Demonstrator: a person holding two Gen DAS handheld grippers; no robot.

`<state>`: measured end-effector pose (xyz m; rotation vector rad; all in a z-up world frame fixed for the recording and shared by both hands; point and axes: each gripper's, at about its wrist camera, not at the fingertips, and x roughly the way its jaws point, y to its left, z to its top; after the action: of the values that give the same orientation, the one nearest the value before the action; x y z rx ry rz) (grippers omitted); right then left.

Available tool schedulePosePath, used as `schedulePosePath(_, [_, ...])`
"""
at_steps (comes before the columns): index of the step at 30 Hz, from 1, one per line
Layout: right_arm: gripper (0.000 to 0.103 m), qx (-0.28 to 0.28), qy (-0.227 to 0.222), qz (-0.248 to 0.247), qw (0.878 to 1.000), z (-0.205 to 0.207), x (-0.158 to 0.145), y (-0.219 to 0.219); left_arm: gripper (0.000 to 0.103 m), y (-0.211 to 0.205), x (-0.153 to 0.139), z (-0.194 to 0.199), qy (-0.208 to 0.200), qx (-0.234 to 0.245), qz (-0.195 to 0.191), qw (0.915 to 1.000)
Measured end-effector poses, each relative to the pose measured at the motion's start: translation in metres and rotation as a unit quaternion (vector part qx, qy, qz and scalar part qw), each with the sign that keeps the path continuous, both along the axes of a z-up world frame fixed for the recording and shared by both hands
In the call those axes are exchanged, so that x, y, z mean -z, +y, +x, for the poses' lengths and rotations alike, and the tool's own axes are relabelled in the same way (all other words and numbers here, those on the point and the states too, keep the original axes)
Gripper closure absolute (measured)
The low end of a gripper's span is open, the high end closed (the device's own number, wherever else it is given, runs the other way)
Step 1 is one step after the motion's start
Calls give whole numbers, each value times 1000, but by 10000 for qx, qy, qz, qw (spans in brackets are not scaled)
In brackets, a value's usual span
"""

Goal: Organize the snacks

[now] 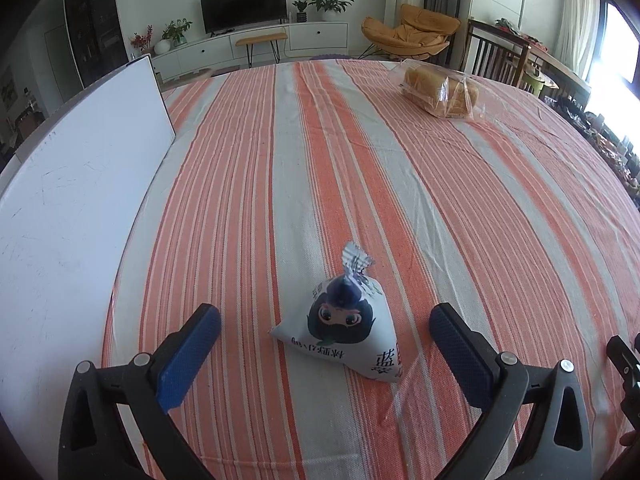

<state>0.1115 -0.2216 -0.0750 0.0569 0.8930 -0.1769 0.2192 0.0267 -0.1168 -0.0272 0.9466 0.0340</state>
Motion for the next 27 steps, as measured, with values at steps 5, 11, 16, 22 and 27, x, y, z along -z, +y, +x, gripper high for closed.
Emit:
schedulePosePath(5, [13, 105, 48, -22, 9999, 0, 1, 0, 0, 0, 0, 0, 0, 0, 0, 10000])
schedulePosePath(11, [13, 97, 42, -25, 9999, 0, 1, -1, 0, 0, 0, 0, 0, 0, 0, 10000])
schedulePosePath(16, [12, 105, 41, -30, 9999, 0, 1, -2, 0, 0, 0, 0, 0, 0, 0, 10000])
schedulePosePath(22, [11, 103, 43, -29, 9999, 0, 1, -2, 0, 0, 1, 0, 0, 0, 0, 10000])
schedulePosePath(27, [11, 105, 44, -30, 9999, 0, 1, -2, 0, 0, 0, 0, 0, 1, 0, 10000])
